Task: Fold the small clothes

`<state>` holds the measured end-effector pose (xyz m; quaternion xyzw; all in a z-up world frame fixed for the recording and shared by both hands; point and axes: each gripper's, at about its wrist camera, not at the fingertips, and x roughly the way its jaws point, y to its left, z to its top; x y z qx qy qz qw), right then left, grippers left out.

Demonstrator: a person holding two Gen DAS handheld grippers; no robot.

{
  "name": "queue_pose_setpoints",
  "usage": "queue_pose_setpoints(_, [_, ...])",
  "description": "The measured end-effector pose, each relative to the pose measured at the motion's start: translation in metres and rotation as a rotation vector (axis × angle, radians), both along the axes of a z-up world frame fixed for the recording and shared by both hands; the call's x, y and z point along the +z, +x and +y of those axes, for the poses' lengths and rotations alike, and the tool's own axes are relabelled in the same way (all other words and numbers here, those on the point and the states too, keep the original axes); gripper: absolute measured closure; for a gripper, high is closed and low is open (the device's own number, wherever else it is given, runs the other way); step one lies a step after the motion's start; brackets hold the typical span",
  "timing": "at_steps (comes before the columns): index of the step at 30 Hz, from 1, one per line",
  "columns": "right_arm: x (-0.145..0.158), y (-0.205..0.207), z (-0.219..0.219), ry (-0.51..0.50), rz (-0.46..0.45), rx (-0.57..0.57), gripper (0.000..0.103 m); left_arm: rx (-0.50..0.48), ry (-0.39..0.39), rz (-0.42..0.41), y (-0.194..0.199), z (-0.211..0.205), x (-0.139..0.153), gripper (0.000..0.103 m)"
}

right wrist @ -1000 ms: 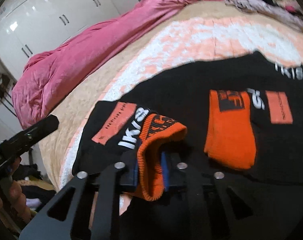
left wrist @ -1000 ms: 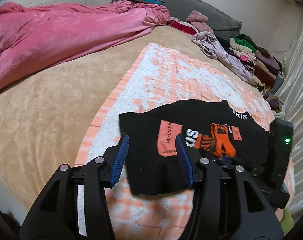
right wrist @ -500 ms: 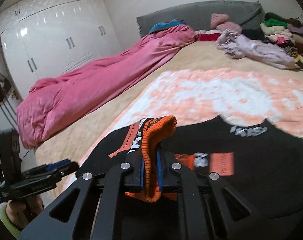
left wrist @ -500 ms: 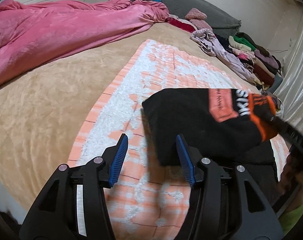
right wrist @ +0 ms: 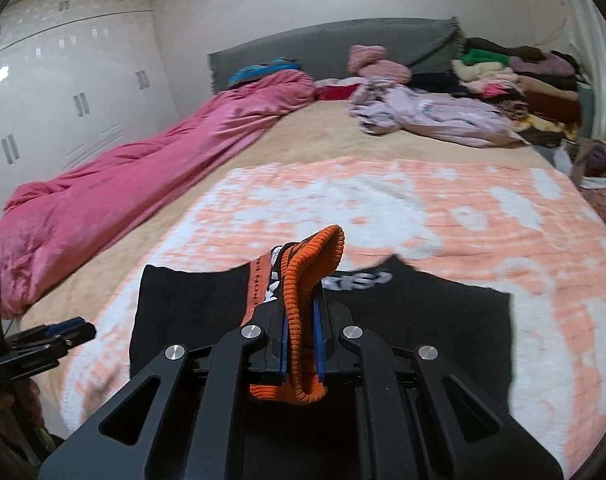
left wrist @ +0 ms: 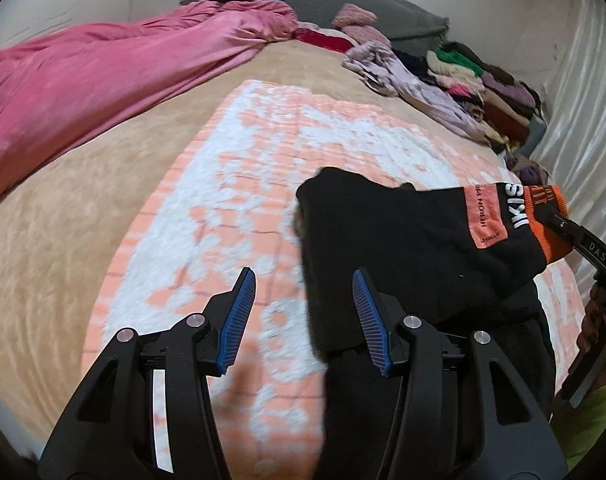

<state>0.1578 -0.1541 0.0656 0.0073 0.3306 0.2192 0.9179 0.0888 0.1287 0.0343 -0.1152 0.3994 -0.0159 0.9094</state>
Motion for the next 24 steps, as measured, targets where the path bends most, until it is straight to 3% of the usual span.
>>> queue_pose_setpoints(9, [-0.022,0.008,-0.053,-0.030,0.053,-0.093,0.095,-0.120,0.057,0.036,0.035,-0.058,-0.011,0.061])
queue_pose_setpoints(16, [-0.034,0.011,-0.064,-0.034,0.076,-0.104,0.095,-0.186,0.120,0.048,0.060,-0.097,-0.020,0.061])
queue_pose_setpoints(24, [-0.045,0.017,-0.078,-0.059,0.094,-0.131,0.095,-0.177,0.138,0.134,0.076,-0.108,-0.049,0.058])
